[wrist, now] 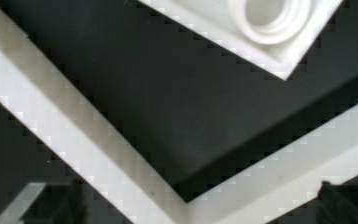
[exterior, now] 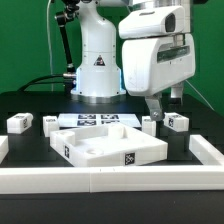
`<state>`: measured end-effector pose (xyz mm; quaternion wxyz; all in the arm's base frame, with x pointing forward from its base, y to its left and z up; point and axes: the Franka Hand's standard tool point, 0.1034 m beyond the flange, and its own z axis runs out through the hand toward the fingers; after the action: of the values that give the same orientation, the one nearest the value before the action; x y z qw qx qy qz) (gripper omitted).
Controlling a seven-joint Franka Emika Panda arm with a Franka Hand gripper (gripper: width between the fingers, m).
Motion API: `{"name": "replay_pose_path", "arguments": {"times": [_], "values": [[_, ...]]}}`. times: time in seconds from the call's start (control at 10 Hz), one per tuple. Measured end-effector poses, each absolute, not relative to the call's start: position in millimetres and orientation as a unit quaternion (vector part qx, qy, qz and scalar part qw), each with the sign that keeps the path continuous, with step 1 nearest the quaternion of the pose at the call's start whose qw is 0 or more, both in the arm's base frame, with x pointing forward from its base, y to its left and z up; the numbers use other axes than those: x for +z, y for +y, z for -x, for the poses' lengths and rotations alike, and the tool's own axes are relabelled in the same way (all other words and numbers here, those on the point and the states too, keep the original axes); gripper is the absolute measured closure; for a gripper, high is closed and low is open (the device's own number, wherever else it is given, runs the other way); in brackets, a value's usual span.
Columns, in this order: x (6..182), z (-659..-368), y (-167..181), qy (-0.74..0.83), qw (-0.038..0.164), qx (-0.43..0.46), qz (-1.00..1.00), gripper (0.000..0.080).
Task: Assemble square table
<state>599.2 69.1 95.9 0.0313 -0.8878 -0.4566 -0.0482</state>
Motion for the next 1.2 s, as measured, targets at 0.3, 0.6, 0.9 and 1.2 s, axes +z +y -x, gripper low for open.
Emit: {"name": "replay_pose_path", "arguments": {"times": [0.3, 0.6, 0.9, 1.2], "values": [[95.8, -599, 69, -0.458, 0.031, -0.048, 0.887, 0.0150], [95.2, -599, 68, -0.458, 0.031, -0.047, 0.887, 0.0150], [92.2, -593, 56, -0.530, 0.014, -0.047, 0.846, 0.0150], [92.1, -591, 47, -0.608, 0.005, -0.038, 0.793, 0.0150]]}}
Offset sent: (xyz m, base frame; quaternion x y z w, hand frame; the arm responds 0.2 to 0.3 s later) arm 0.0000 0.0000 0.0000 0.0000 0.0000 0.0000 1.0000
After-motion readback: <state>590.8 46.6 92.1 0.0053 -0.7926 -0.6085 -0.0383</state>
